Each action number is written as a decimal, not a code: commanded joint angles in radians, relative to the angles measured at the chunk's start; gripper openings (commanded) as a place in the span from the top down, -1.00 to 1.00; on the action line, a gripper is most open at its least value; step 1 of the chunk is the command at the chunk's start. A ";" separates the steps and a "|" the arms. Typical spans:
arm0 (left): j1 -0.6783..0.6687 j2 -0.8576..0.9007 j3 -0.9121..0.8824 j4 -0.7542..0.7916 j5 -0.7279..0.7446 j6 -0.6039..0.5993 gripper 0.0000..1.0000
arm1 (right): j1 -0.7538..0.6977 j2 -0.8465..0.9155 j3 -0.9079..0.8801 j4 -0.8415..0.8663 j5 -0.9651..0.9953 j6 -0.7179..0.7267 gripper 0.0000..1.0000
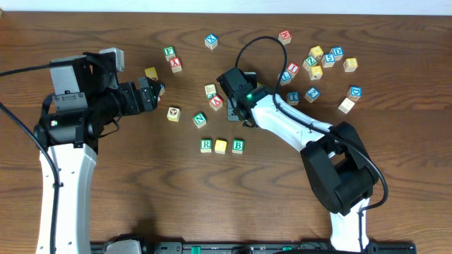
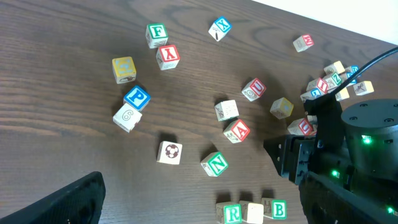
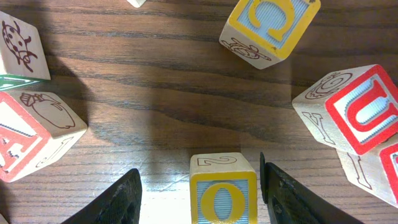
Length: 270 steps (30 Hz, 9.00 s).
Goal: Spell out ROBOT
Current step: 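Lower the right gripper around the yellow O block and close, then lift the yellow O block and carry it right of the B block, then lower the yellow O block onto the table right of the B block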
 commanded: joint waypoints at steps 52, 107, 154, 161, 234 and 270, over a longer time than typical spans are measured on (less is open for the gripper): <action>0.003 0.000 0.024 0.000 0.013 0.009 -0.96 | 0.003 -0.017 0.028 -0.028 0.043 -0.024 0.55; 0.003 0.000 0.024 0.000 0.013 0.009 -0.96 | 0.145 -0.309 -0.328 -0.136 -0.017 0.113 0.86; 0.003 0.000 0.024 0.000 0.013 0.009 -0.96 | 0.150 -0.309 -0.353 -0.057 -0.013 0.150 0.87; 0.003 0.000 0.024 0.000 0.013 0.009 -0.96 | 0.150 -0.307 -0.353 -0.050 -0.011 0.150 0.90; 0.003 0.000 0.024 0.000 0.013 0.009 -0.95 | 0.196 -0.286 -0.367 0.062 -0.014 0.105 0.76; 0.003 0.000 0.024 0.000 0.013 0.009 -0.96 | 0.191 -0.286 -0.367 0.039 0.024 0.089 0.81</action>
